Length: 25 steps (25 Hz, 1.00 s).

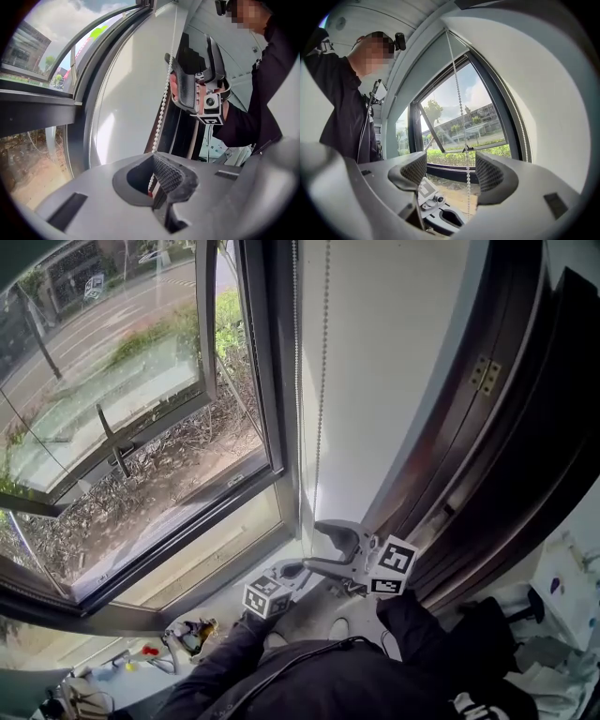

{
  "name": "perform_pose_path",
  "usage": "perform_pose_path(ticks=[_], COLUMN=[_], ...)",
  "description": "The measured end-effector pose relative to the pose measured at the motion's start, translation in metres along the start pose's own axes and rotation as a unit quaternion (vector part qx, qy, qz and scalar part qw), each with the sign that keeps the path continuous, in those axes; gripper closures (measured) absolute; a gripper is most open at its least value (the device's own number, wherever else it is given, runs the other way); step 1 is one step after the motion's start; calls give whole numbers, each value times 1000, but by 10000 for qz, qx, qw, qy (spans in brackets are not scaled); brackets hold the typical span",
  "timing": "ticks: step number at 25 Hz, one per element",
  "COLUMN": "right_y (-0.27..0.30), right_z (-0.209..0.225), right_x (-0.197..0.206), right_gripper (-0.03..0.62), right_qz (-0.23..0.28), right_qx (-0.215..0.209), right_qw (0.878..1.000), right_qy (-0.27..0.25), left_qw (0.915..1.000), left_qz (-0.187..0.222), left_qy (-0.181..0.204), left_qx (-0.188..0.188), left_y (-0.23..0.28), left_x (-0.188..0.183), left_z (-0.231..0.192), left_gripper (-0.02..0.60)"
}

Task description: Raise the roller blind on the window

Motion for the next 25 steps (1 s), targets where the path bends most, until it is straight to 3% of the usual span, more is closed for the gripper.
perform_pose_path(ticks=[7,25], right_y=[0,-8], right_z=[-5,-7], right_x=[5,16], right_gripper=[273,273], right_qz=[-61,-224], right_qx=[15,175], right_qw=[10000,9996], right_qy=[-3,45], left_qw=[9982,9971], left_qz=[-574,-754], left_qy=[-179,-89], left_qx=[43,-46], left_y=[0,0], left_x=[47,74], left_z=[11,35], left_gripper=[574,574])
Point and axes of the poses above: the fingertips, and each gripper's own axes: y forward along the fingers, z to its right, x out of its underside, the point moved 5 cm from there along -y, backward along the fingers, and after that the axes turned 11 degrees about y, right-handed, at the moved point
